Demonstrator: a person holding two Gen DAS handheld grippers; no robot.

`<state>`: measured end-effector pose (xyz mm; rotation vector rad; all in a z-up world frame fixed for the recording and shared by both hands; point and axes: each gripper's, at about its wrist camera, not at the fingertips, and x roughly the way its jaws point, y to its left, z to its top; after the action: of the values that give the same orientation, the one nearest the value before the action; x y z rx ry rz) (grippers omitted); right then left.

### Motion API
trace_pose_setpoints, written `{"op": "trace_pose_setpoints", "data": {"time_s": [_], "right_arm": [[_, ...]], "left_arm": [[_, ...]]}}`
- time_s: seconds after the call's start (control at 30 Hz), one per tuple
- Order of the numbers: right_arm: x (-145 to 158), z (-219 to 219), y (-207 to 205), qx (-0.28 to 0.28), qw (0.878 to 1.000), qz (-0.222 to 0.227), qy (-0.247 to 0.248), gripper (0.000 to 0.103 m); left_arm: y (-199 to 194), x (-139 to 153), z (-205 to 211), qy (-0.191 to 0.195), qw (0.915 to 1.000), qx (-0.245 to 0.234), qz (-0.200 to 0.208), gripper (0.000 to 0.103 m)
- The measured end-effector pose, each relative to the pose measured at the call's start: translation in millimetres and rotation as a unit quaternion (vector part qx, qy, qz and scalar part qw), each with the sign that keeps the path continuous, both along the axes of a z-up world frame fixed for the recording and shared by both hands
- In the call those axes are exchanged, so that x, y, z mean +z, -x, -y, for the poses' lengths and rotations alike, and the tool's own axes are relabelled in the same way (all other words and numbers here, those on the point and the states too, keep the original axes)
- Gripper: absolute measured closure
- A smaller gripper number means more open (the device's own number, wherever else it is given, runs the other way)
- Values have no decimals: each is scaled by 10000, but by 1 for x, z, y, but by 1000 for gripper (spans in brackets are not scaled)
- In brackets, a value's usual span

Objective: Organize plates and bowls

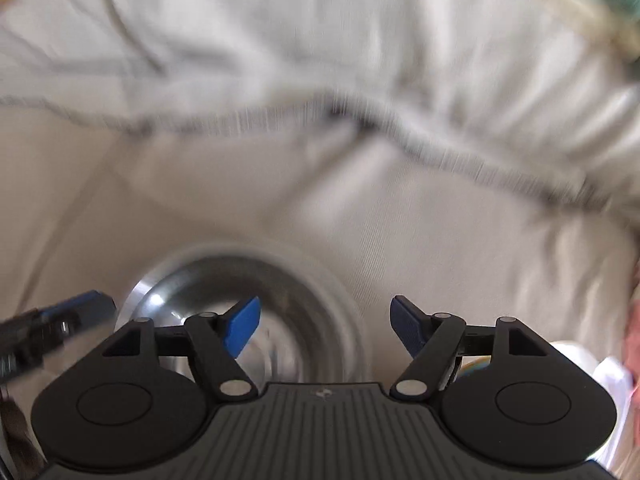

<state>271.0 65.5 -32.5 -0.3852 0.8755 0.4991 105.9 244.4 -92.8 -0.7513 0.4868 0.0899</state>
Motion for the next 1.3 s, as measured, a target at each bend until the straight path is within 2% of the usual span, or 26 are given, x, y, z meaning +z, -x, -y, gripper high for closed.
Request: {"op": "trace_pose_setpoints", "data": {"time_s": [0.07,0.13,0.23,0.3,0.4,0.5,0.6,0.8,1.0,1.1,1.3], "right_arm": [[23,22,20,37,9983,479,-339,24],[39,49,33,-34,9954,730,-620,21],[51,99,39,-233,9917,805,-977,21],[54,135,42,-504,9878,909,-1157,21],[51,185,43,-935,9813,1025,-1336,21],[45,227,43,-1229,9747,1106,-1501,21],[36,259,38,-1405,9687,1095,-1730,21],[4,289,27,-1701,9567,842,-2207,21],[-28,302,29,-1850,9474,479,-2569,21],[-40,308,31,-1941,9445,312,-2631,21],[-49,313,30,-1976,9422,161,-2701,21]], "left_arm": [[6,17,10,-181,9997,108,112,68],[7,31,28,-337,9993,82,108,68],[-2,51,63,-469,9981,-397,49,70],[-11,63,92,-457,9953,-858,9,77],[-26,75,136,-500,9885,-1424,-81,78],[-36,85,176,-1004,9819,-1579,-293,78],[-46,89,200,-1136,9786,-1651,-470,78],[-61,96,221,-1421,9756,-1499,-741,78],[-72,97,224,-1373,9781,-1290,-890,78],[-75,96,227,-1306,9782,-1301,-960,78],[-79,90,235,-1465,9730,-1383,-1123,77]]}}
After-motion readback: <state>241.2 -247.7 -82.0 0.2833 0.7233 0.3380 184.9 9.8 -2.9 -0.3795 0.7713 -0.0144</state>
